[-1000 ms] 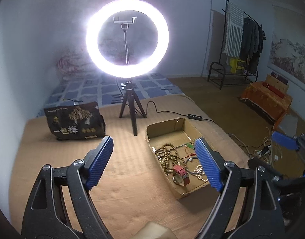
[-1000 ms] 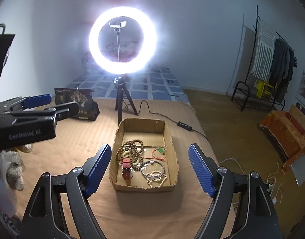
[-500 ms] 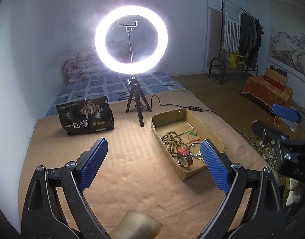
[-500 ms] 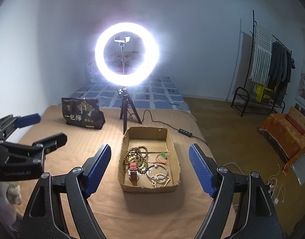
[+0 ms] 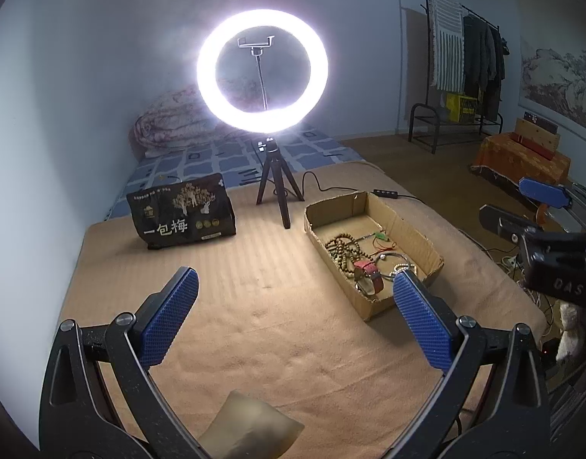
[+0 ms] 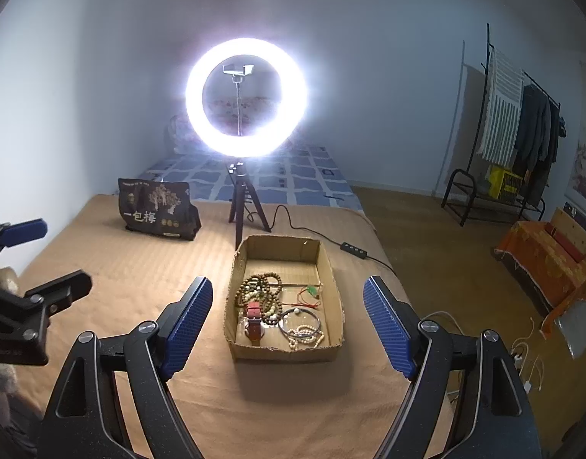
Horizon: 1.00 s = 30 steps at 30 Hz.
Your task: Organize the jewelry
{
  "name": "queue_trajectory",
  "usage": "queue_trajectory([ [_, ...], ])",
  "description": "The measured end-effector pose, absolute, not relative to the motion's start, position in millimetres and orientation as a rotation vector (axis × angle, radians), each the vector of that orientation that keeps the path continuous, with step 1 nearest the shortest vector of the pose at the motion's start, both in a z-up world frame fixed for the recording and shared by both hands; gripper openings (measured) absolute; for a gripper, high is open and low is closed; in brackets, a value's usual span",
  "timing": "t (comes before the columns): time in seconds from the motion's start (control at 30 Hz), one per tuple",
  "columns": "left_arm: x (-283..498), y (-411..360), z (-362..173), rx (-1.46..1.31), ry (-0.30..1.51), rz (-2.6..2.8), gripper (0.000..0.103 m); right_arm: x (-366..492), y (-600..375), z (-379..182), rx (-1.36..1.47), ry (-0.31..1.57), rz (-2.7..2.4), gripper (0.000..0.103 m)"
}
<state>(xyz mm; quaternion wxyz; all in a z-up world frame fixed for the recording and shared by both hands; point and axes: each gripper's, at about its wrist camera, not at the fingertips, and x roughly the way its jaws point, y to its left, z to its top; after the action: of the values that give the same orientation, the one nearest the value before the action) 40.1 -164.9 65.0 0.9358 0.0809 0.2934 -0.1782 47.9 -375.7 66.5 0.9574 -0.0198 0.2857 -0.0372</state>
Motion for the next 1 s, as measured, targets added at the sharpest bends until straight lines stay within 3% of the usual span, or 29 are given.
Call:
queue_trajectory([
  [1.0, 28.5, -165.3, 75.8, 0.155, 0.544, -0.365, 0.103, 51.9, -382.9, 63.5, -0.005, 0.606, -0.097, 0.081],
])
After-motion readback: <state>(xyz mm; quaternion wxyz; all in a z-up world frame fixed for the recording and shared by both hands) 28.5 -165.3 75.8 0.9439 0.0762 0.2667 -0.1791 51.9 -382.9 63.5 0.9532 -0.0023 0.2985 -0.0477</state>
